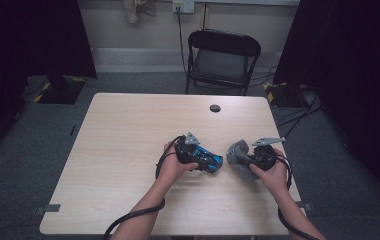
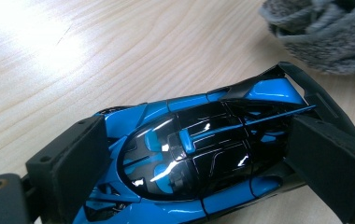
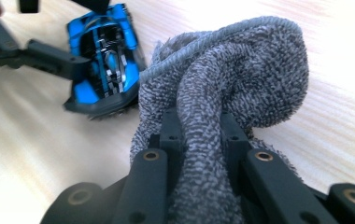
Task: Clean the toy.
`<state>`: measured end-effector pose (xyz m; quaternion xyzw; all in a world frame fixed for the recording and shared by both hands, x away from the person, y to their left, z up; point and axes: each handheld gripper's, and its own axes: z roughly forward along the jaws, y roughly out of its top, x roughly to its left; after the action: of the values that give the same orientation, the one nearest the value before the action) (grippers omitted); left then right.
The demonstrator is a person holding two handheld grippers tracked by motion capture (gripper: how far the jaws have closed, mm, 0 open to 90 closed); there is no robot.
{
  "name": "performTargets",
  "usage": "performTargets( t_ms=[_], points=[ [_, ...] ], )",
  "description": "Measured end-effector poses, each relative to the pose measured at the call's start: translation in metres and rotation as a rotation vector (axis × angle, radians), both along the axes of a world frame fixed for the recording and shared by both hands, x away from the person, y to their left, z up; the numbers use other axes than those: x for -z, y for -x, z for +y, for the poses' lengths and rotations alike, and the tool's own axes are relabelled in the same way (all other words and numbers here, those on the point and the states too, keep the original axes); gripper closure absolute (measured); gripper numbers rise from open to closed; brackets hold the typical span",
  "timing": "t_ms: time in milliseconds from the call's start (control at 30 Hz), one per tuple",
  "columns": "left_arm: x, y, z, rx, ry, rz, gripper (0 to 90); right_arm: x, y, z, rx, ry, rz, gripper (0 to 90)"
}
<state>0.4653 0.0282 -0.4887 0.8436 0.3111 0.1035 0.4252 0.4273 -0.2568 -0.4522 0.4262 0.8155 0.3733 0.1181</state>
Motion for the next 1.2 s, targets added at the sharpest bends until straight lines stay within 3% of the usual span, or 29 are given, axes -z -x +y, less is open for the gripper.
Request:
performTargets(
  t_ms=[233,600,1200],
  points=[
    [0.000,0.000,0.000,0.000,-0.001,0.001,6.0,0.009,-0.010,0.008,0.036,0.025,0.006,76.5],
    [0.000,0.000,0.000,-0.002,0.002,-0.002,6.0,0.023,-0.011,0.031,0.017,0.063,0.013,76.2],
    [0.000,0.000,0.000,-0.001,-0.001,0.001,6.0,0.024,-0.002,0.028,-0.004,0.046,0.019,76.0]
  ],
)
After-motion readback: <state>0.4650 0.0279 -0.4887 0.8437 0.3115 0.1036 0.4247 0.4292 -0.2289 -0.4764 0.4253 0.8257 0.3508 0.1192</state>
